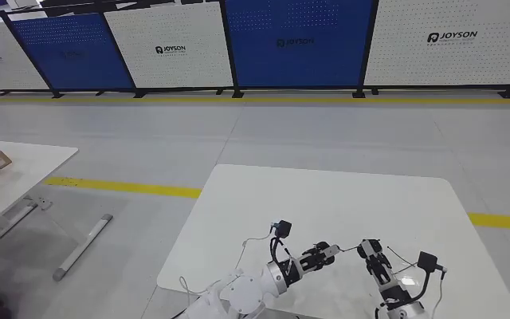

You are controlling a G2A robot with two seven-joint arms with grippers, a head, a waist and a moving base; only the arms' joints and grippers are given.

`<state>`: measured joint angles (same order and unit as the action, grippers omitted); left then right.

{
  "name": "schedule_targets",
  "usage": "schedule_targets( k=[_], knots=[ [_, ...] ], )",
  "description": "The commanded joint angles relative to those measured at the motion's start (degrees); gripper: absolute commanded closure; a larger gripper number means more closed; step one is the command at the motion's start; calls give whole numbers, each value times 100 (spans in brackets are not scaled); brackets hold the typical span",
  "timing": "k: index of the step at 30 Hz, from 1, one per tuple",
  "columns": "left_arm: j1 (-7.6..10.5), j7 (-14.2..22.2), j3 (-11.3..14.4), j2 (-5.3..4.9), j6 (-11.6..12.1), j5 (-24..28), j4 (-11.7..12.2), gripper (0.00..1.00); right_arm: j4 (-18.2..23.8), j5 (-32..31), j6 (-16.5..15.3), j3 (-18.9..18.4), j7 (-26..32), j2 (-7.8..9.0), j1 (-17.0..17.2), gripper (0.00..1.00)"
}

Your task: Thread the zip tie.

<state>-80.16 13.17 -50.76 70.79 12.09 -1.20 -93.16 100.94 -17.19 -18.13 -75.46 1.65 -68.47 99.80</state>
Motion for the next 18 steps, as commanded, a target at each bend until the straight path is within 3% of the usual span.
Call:
schedule_targets(
  k=[1,18],
  knots=[
    [7,-6,5,1,-7,-3,-4,65,3,-16,7,-1,-9,-4,3,100],
    [59,-60,83,15,-150,-120,22,72,62,-153,-12,-1,-84,-34,58,100]
  ],
)
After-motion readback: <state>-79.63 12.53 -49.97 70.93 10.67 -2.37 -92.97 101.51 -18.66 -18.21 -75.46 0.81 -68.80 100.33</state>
